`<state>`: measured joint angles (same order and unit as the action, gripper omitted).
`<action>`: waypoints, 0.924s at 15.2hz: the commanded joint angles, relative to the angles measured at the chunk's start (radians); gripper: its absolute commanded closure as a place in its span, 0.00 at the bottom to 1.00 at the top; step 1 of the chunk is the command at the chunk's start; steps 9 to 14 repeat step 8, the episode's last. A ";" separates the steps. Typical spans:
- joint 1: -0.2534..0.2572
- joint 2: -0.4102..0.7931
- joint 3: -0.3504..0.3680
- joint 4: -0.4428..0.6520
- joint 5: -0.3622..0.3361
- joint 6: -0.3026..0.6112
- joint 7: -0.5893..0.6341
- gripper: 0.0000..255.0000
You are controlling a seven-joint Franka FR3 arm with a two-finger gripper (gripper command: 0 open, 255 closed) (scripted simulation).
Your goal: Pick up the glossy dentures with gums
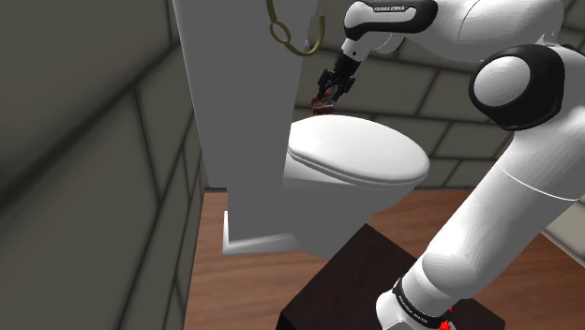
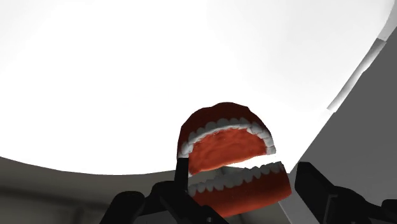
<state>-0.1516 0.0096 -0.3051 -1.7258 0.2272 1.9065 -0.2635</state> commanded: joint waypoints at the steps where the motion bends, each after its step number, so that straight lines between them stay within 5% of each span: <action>1: -0.001 0.001 -0.001 0.031 -0.001 -0.030 0.005 1.00; 14: -0.003 0.012 -0.003 0.112 -0.002 -0.100 0.017 1.00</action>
